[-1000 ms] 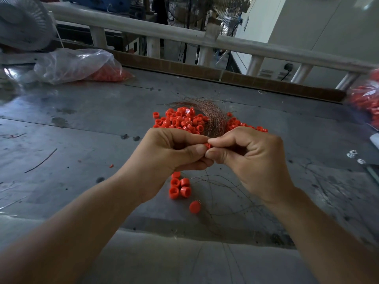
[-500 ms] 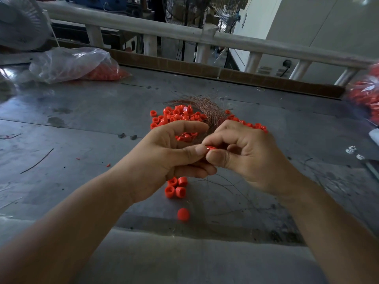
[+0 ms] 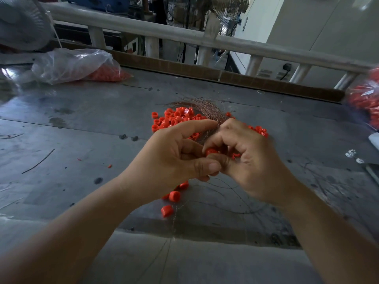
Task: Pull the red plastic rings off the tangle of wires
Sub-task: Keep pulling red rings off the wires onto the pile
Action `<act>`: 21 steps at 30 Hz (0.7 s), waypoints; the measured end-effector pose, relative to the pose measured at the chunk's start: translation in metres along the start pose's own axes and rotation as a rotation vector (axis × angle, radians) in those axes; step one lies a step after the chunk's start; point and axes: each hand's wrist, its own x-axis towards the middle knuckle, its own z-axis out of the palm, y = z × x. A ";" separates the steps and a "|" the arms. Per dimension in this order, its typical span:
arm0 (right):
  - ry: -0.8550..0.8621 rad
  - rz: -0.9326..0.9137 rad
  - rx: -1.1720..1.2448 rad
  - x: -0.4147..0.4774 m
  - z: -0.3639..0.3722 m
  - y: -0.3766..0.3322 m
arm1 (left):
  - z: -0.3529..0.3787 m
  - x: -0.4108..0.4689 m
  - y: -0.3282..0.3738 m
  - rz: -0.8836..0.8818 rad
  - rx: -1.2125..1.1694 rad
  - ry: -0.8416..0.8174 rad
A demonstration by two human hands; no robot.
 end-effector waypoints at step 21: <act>0.025 -0.010 -0.063 -0.003 0.009 -0.005 | 0.005 -0.004 -0.002 0.030 0.012 0.011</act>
